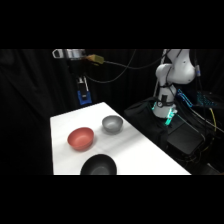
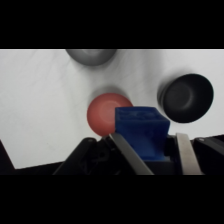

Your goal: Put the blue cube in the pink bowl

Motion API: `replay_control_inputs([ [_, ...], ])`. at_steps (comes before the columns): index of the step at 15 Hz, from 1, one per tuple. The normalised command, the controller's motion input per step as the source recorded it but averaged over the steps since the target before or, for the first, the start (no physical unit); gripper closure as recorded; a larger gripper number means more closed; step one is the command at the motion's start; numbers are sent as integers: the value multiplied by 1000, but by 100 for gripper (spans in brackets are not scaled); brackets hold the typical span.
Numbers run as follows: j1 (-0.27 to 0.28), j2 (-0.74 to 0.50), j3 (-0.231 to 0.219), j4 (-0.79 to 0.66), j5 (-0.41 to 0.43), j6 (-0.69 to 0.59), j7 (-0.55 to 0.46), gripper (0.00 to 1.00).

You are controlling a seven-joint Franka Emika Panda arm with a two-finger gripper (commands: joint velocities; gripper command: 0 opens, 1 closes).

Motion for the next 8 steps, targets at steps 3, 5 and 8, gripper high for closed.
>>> replay_control_inputs([
  [3,-82,399,-20,481,97,-42,-246,78],
  [5,-68,388,-3,416,110,22,-213,78],
  [8,-64,344,18,345,118,121,-206,78],
])
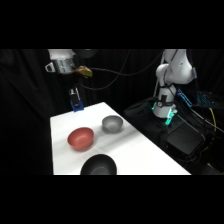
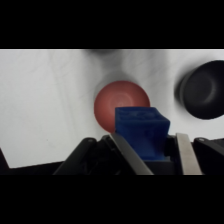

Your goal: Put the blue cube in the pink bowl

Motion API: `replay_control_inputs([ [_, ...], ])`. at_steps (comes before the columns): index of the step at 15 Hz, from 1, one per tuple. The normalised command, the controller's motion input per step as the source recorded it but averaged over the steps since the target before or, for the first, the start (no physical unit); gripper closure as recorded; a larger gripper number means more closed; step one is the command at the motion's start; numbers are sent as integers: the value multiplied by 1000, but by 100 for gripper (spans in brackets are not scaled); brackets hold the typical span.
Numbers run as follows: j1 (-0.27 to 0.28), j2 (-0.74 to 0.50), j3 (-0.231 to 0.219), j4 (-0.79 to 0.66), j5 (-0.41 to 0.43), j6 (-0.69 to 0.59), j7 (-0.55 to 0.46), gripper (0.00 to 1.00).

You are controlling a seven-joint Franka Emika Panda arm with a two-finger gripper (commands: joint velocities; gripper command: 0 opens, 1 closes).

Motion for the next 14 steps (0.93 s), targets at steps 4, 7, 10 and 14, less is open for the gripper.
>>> replay_control_inputs([
  [4,-64,272,39,261,116,158,-176,78],
  [7,-84,233,63,177,132,179,-191,78],
  [10,-95,225,86,131,149,188,-204,78],
  [14,-90,189,96,112,132,180,-202,78],
])
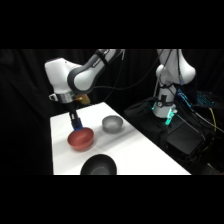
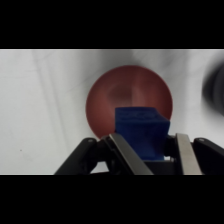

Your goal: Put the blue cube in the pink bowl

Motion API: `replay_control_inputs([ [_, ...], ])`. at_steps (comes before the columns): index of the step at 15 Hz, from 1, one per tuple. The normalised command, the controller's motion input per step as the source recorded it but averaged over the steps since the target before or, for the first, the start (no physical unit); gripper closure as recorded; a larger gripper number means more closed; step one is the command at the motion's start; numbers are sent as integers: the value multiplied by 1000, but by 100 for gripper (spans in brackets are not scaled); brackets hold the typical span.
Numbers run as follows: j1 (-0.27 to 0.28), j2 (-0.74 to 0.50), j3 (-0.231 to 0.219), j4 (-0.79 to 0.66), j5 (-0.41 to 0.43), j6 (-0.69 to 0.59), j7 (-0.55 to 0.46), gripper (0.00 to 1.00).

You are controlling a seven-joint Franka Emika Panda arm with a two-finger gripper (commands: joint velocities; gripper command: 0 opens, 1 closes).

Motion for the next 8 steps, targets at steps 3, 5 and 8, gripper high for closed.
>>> replay_control_inputs([
  [3,-84,161,88,109,109,183,-176,78],
  [5,-91,138,86,101,109,138,-161,78],
  [8,-94,100,91,87,113,95,-162,37],
])
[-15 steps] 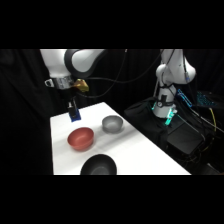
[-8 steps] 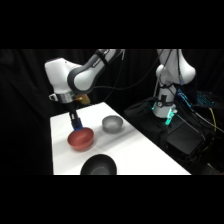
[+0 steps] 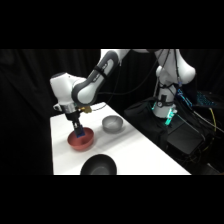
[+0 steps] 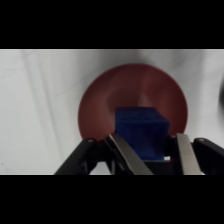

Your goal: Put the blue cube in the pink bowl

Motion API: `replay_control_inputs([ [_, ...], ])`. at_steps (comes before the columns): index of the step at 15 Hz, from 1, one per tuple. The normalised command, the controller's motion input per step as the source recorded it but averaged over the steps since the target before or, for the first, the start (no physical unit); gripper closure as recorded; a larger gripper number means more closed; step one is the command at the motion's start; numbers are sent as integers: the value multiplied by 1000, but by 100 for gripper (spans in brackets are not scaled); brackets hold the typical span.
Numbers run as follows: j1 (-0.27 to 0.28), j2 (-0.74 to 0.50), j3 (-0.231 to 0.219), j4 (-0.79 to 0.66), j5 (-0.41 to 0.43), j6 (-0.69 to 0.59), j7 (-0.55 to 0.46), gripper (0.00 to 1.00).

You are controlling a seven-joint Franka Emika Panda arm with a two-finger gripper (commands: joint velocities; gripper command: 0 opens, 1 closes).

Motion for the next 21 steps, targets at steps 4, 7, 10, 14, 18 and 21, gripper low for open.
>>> replay_control_inputs([
  [4,-93,18,94,67,112,48,-180,0],
  [7,-89,-102,77,9,94,-8,-187,0],
  [10,-78,-349,53,-139,66,-129,-188,0],
  [14,-40,-547,17,-223,49,-349,-125,0],
  [18,13,-498,-10,-154,23,-369,-91,0],
  [21,54,-394,-32,-83,-12,-303,-54,0],
])
